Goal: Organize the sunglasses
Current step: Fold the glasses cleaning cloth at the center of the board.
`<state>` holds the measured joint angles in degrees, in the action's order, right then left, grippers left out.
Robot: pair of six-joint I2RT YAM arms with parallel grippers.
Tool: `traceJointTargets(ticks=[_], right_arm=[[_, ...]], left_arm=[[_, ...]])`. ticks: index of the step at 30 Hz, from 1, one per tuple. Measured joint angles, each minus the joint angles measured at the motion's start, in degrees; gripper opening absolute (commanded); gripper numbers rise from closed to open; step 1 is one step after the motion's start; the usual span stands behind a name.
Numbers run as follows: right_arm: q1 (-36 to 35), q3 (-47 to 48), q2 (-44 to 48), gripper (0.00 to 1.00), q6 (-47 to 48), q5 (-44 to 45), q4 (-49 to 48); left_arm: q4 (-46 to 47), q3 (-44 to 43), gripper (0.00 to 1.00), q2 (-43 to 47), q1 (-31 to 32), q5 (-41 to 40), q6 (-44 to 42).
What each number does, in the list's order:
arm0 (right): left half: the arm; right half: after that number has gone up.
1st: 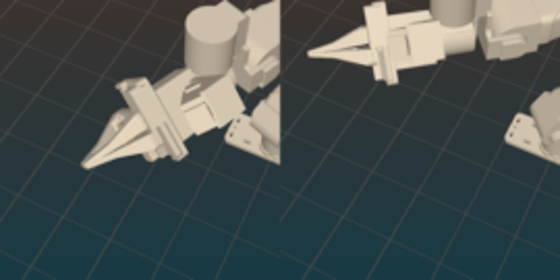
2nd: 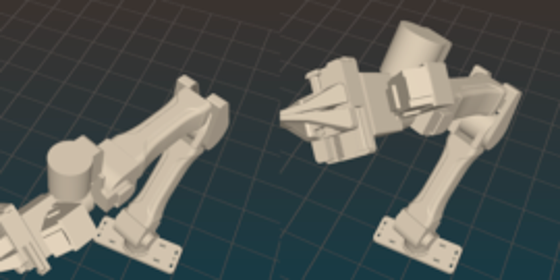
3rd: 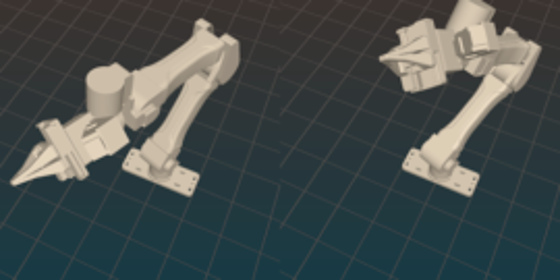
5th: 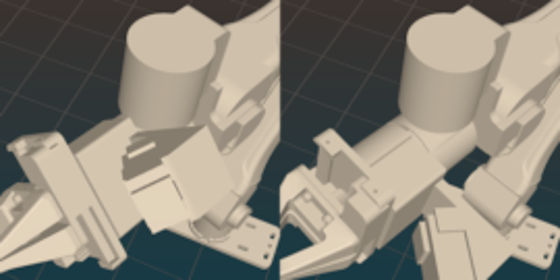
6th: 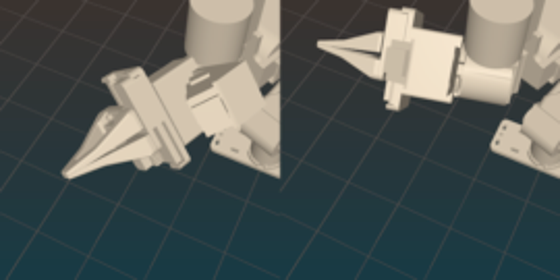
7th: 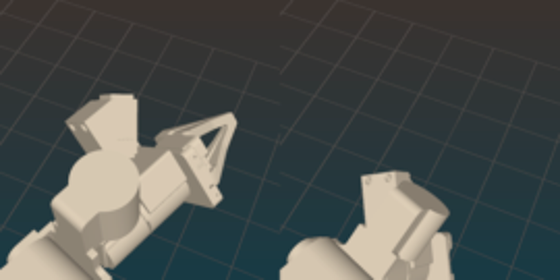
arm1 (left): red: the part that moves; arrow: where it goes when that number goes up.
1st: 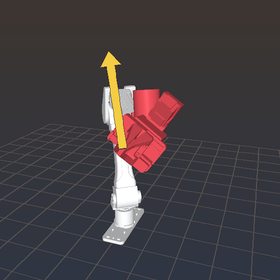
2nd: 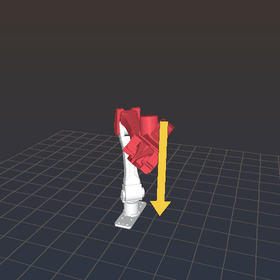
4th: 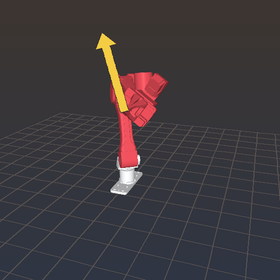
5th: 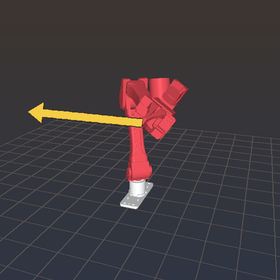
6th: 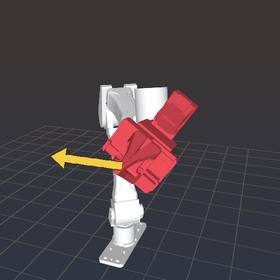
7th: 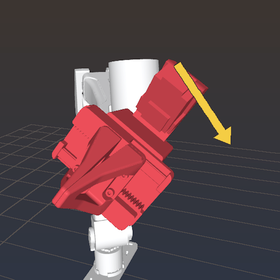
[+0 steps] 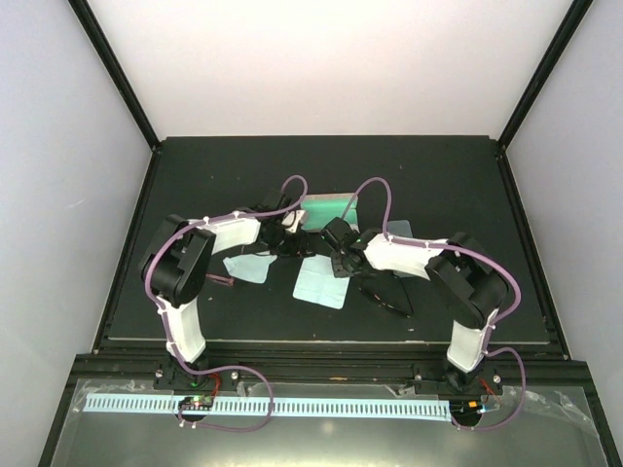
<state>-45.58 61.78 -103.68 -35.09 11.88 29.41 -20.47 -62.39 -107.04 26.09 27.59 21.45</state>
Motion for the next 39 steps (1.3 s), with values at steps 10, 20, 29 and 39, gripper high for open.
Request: traceJointTargets(ticks=[10, 20, 29, 39], right_arm=[[0.00, 0.57, -1.29, 0.28, 0.24, 0.00, 0.90], [0.00, 0.87, -1.51, 0.36, -0.20, 2.27, 1.90], [0.33, 0.87, -1.70, 0.27, 0.22, 1.16, 1.11], [1.29, 1.25, -2.34, 0.01, 1.66, -1.88, -2.08]], left_arm=[[-1.88, -2.64, 0.37, -2.05, 1.44, -1.25, -1.38], [-3.23, -4.87, 0.26, -3.21, 3.30, -5.49, -2.56], [-3.78, -4.87, 0.02, -3.32, 3.87, -8.15, -3.04], [-3.52, -4.59, 0.02, -3.28, 3.96, -8.35, -3.02]])
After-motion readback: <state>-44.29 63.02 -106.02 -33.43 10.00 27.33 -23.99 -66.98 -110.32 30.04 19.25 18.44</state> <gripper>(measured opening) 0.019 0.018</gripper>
